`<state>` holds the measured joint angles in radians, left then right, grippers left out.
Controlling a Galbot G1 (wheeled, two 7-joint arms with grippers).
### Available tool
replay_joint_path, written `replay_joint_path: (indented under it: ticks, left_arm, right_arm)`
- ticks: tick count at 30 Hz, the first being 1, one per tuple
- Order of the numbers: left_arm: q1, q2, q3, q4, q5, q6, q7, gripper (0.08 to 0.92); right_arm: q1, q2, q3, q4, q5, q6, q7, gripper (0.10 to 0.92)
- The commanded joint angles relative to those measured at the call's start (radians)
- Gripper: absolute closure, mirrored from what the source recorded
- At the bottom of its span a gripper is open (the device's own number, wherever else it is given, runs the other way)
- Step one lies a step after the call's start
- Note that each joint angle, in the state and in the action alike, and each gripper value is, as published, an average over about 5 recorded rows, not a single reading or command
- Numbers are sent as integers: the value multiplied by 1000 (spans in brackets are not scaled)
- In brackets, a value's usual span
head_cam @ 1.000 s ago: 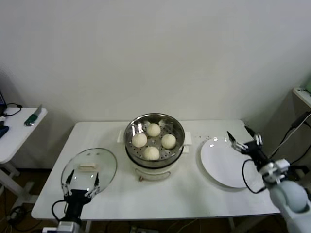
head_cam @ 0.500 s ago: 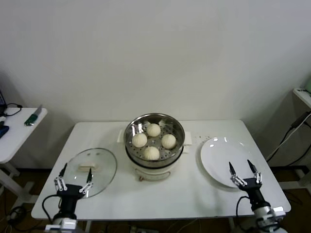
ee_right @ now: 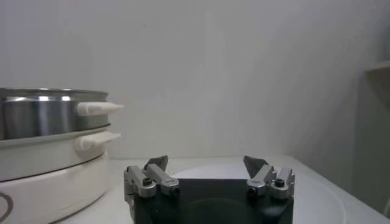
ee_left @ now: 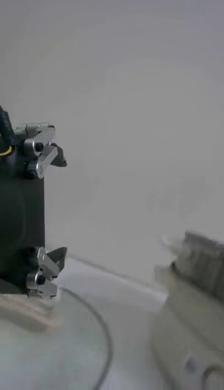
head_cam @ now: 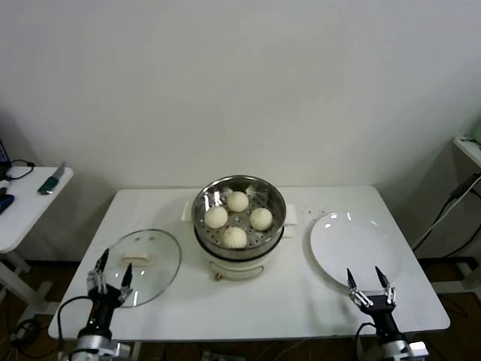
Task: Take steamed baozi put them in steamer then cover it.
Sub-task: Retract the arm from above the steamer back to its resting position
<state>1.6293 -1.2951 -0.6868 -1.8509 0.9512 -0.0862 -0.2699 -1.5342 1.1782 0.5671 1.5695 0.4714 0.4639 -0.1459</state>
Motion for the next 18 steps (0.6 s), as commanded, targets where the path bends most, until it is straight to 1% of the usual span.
replay_joint_path:
  ticks: [1, 10, 18]
  left_arm:
    - [-96, 42, 3, 213, 330, 11, -58, 177]
    - [-170, 80, 31, 269, 329, 53, -13, 177]
    - [-238, 87, 62, 324, 300, 74, 1, 177]
  right_arm:
    - [-22, 20, -7, 17, 35, -26, 7, 203]
    - [-33, 25, 13, 59, 59, -90, 24, 203]
    - [-40, 28, 20, 60, 51, -94, 26, 203]
